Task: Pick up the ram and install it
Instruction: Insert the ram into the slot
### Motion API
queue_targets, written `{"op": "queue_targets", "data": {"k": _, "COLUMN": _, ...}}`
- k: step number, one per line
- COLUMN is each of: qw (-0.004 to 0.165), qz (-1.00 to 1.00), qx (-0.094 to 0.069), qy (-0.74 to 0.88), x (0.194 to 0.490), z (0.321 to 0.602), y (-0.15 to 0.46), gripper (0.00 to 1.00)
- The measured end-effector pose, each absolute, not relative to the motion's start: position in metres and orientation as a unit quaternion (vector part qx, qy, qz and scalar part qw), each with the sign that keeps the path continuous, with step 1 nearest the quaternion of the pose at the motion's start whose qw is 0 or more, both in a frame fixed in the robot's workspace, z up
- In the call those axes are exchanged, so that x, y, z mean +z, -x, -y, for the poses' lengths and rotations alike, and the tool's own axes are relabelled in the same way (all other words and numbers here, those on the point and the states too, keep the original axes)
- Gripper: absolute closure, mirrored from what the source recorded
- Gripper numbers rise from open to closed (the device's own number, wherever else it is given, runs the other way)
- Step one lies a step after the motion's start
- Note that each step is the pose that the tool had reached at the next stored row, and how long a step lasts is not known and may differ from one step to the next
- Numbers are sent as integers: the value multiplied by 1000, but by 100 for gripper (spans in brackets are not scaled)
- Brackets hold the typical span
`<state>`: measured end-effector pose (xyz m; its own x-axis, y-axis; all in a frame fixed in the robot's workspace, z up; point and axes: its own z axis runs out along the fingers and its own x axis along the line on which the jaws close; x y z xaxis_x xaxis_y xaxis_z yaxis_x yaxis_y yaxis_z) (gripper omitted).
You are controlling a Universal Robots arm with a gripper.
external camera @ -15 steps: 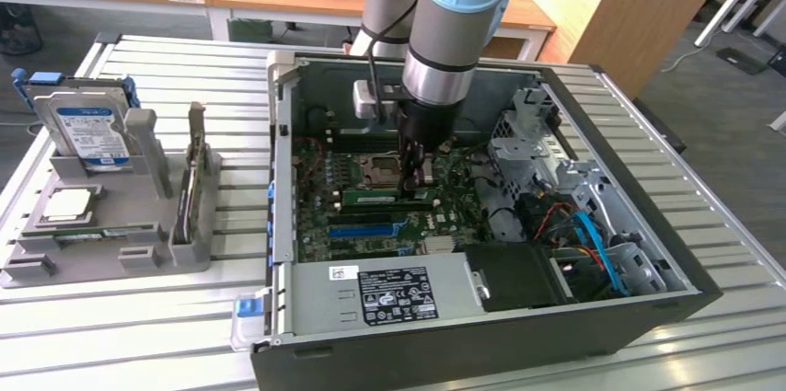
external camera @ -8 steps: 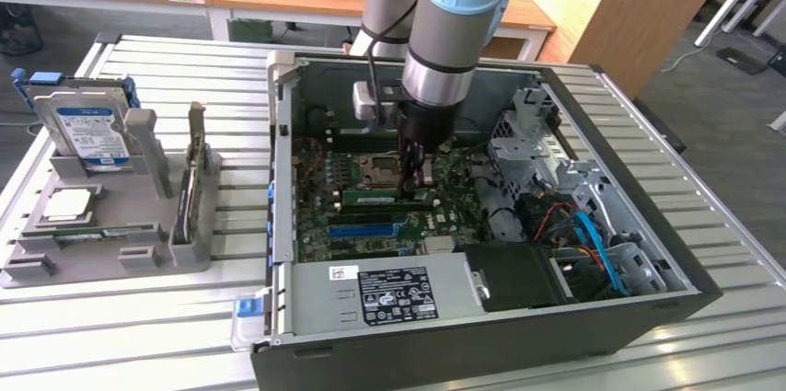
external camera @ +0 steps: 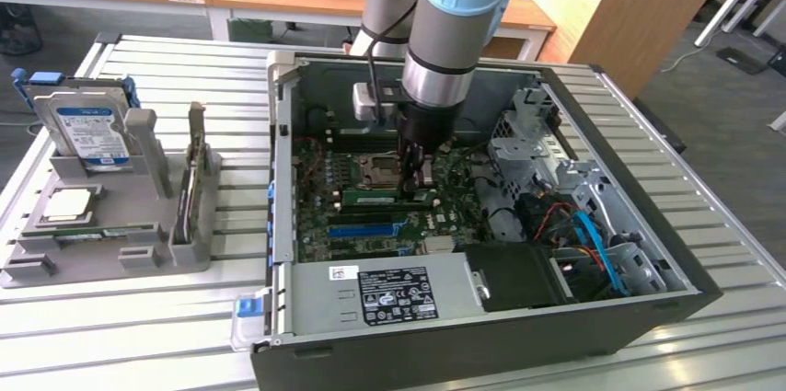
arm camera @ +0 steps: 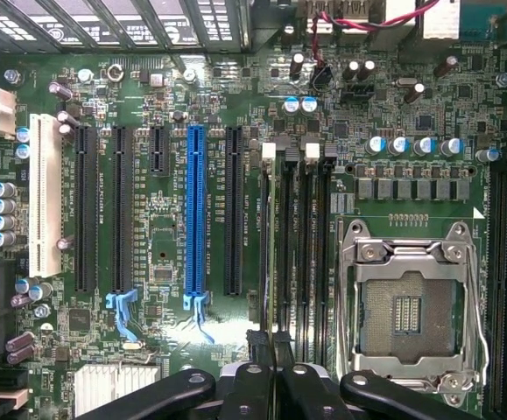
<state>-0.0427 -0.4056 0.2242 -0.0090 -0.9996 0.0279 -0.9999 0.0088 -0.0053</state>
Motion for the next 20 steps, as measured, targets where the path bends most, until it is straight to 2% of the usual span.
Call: {"op": "queue_targets", "data": {"k": 20, "qw": 9, "qz": 710, "qx": 11, "qy": -704, "x": 229, "z": 406, "y": 42, "gripper": 88}}
